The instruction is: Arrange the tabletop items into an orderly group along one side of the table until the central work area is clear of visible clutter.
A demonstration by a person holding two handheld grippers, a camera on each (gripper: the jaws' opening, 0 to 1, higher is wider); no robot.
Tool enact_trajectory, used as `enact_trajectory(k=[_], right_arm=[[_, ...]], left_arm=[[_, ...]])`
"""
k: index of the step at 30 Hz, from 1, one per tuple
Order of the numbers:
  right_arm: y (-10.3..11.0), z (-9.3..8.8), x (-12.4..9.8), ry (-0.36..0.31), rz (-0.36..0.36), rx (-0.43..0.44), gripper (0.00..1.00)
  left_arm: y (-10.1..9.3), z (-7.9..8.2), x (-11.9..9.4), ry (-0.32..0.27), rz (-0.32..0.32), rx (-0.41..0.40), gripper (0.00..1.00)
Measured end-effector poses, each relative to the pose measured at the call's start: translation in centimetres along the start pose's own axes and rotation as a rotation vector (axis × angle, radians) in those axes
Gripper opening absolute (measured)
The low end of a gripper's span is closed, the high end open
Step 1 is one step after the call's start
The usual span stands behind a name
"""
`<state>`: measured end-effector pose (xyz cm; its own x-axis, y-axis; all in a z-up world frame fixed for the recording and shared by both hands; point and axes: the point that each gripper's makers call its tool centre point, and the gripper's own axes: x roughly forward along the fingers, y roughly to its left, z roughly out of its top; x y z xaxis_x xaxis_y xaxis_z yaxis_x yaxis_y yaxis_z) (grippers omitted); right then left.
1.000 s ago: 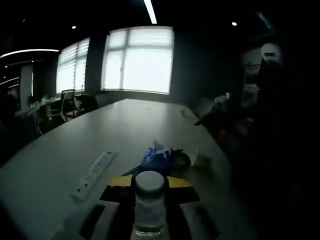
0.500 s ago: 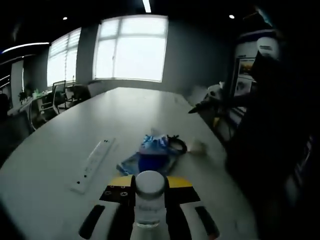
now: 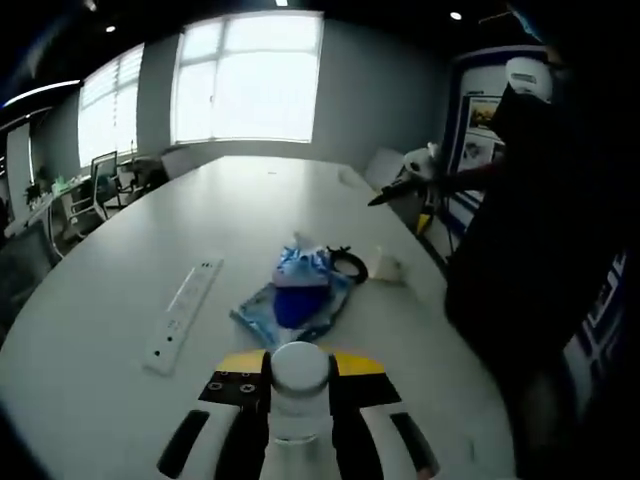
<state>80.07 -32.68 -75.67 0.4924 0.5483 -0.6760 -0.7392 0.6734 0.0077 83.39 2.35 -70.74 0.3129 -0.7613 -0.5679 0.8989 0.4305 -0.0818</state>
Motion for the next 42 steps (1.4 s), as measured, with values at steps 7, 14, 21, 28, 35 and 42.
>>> enact_trajectory(k=[7, 14, 21, 28, 35, 42], right_arm=[[0.1, -0.3, 0.2, 0.014, 0.006, -0.003, 0.93], [0.0, -0.4, 0.4, 0.021, 0.009, -0.006, 0.93], [0.1, -0.4, 0.5, 0.02, 0.013, -0.009, 0.93], [-0.3, -0.4, 0.4, 0.013, 0.001, -0.015, 0.92], [-0.4, -0.4, 0.5, 0.016, 0.006, -0.013, 0.92], [-0.3, -0.5, 0.7, 0.02, 0.014, -0.016, 0.93]], left_arm=[[-0.2, -0.2, 0.1, 0.012, -0.014, 0.0, 0.19], [-0.4, -0.3, 0.2, 0.032, -0.032, 0.029, 0.19], [0.6, -0.9, 0.0, 0.017, -0.04, 0.021, 0.2], [2.4, -1.9, -0.7, -0.03, -0.031, 0.0, 0.21], [1.1, -1.0, -0.1, -0.039, -0.021, -0.005, 0.21], [1.0, 0.1, 0.2, -0.051, 0.002, -0.003, 0.3]])
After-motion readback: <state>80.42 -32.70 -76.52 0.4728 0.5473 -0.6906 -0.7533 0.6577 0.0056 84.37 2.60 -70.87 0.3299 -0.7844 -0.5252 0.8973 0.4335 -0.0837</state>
